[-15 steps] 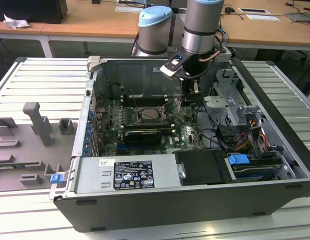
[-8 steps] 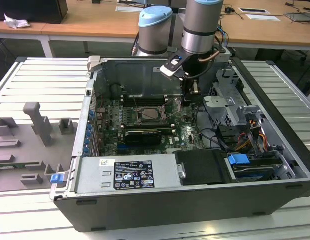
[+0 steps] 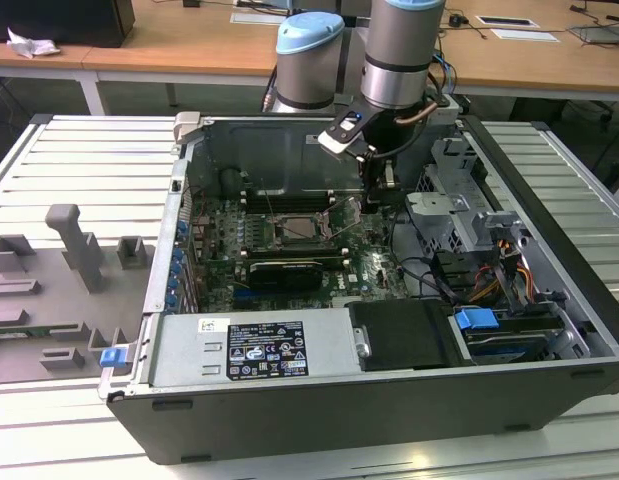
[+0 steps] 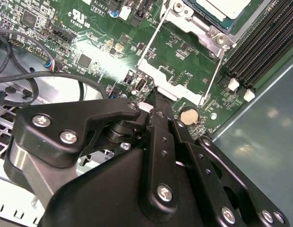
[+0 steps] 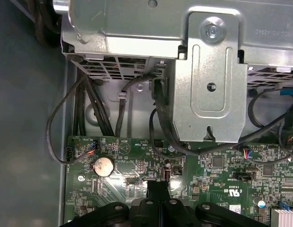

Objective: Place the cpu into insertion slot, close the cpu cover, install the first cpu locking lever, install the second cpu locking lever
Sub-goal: 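Close the cpu cover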

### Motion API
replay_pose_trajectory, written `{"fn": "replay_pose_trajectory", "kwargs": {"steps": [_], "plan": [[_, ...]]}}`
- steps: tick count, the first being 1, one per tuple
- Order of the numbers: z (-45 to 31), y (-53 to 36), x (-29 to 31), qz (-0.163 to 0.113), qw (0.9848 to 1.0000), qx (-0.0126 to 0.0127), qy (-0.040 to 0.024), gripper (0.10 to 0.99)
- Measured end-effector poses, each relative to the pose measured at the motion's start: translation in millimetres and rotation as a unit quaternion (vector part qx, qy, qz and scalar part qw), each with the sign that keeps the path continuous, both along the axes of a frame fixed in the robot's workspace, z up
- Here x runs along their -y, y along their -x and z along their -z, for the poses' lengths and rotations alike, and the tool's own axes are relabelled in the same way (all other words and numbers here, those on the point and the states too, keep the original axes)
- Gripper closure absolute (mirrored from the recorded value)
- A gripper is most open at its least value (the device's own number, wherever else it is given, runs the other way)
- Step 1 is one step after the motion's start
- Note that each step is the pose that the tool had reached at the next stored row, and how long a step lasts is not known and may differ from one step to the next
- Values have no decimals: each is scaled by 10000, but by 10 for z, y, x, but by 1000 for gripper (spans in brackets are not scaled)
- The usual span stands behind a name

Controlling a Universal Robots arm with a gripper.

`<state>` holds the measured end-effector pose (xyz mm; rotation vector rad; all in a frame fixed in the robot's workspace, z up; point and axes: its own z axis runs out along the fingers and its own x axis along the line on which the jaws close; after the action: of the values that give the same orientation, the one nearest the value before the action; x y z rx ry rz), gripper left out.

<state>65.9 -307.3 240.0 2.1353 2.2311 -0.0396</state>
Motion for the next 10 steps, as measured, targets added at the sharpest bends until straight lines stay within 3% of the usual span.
{"fn": "replay_pose_trajectory", "kwargs": {"steps": [3, 10], "plan": [[1, 18, -1, -1, 10000, 0, 0, 980], [1, 168, 0, 0, 10000, 0, 0, 980]]}}
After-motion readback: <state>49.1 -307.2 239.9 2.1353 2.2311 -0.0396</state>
